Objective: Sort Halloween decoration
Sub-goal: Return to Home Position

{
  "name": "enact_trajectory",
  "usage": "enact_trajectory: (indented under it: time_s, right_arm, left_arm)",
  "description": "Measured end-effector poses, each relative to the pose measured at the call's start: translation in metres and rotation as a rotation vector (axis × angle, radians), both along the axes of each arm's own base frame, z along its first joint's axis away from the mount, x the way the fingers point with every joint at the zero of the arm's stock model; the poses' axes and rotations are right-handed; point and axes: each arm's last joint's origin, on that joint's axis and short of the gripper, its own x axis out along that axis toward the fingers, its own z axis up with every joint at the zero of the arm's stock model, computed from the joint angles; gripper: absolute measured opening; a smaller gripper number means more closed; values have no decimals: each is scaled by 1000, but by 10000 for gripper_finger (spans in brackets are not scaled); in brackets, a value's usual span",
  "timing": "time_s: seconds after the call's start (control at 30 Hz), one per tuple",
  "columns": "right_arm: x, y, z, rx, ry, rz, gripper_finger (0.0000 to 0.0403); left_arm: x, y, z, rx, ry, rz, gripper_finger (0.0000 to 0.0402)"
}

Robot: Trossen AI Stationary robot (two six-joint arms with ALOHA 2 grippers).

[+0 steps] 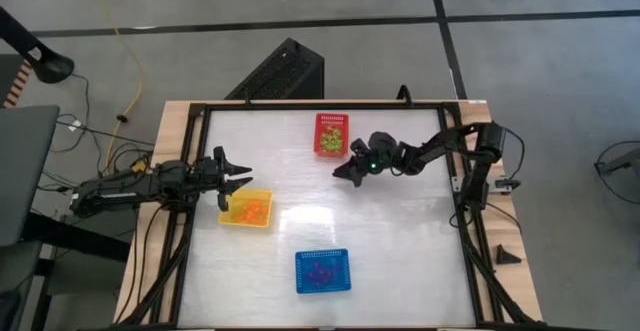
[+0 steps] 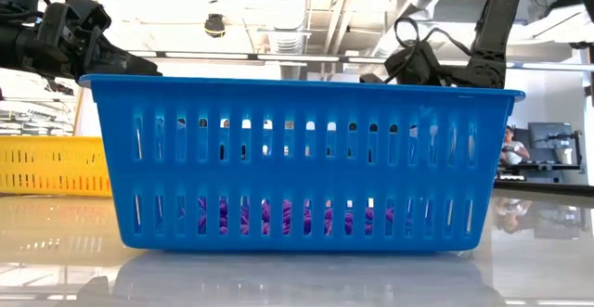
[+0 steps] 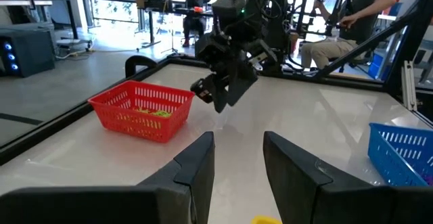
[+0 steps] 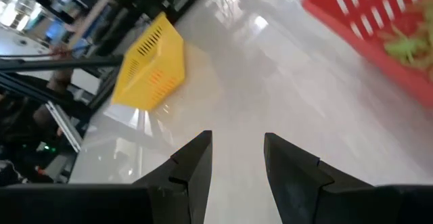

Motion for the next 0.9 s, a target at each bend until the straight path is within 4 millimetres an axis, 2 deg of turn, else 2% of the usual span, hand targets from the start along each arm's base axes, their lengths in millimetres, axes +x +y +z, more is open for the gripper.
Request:
enact_trajectory:
  time_s: [0.3, 0.9]
  right_arm:
    - [-3, 1, -8, 35, 87, 0, 166]
    - [-3, 1, -8, 35, 87, 0, 166]
  left_arm:
    - [0, 0, 0, 0, 0, 0, 116]
    - [0, 0, 0, 0, 0, -1, 116]
